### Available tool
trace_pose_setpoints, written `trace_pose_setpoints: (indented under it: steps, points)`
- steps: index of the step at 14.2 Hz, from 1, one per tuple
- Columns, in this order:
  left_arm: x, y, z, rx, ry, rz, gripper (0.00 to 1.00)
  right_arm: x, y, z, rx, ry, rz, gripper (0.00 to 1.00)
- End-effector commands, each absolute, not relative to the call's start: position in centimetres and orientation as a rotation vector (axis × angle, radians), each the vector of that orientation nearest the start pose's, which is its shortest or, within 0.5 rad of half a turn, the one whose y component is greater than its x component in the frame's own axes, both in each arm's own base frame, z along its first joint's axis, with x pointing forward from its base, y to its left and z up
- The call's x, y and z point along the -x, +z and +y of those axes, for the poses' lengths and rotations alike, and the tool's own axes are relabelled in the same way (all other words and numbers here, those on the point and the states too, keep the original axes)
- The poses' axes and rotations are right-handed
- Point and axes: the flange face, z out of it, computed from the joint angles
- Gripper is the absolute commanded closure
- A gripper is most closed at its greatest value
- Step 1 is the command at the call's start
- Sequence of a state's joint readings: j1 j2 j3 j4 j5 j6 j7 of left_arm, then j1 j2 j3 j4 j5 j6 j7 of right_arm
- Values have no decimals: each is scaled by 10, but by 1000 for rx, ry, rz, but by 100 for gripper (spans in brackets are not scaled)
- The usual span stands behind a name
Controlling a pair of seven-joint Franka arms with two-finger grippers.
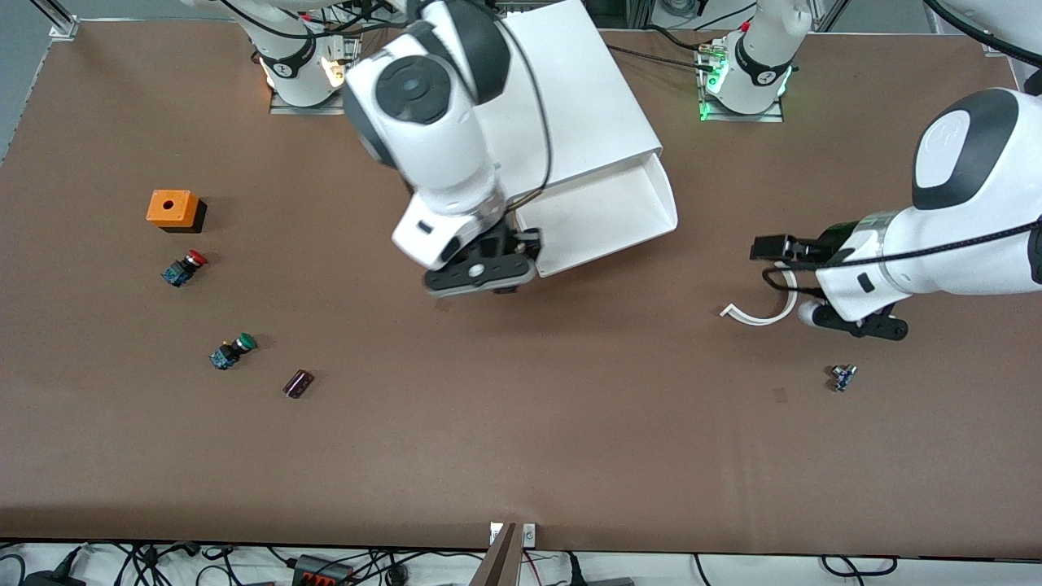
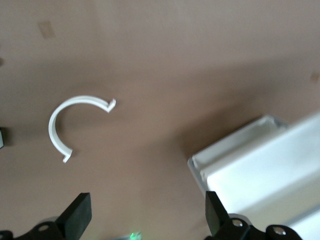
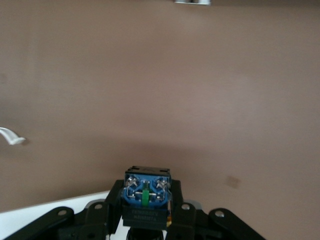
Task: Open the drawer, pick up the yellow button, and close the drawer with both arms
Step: 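Carry the button with the right gripper while the left gripper approaches the drawer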
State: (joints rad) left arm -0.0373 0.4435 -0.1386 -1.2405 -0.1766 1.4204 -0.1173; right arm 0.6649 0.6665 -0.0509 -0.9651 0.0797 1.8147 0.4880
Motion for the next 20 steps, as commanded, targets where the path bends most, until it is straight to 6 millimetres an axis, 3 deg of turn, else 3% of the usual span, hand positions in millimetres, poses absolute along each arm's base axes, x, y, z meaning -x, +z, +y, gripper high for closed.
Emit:
trace_pose_setpoints:
  steps: [1,5,6,10,13,16,20]
  points:
    - [-650,483,-148,3258,426,-179,0,-636,494,384,3023,-61,-221,100]
    - [-645,453,-187,3222,341,-304,0,-667,450,304,3042,95,-407,100]
    - [-639,447,-206,3213,314,-316,0,-673,436,286,3041,123,-434,100]
    - [-611,401,-259,3185,237,-380,0,-681,379,242,3051,246,-437,100]
    - [-586,385,-290,3155,233,-410,0,-681,323,198,3049,305,-451,100]
    - [-566,370,-295,3166,211,-393,0,-674,301,192,3043,356,-450,100]
    - [-536,376,-315,3157,223,-424,0,-658,248,184,3062,370,-429,100]
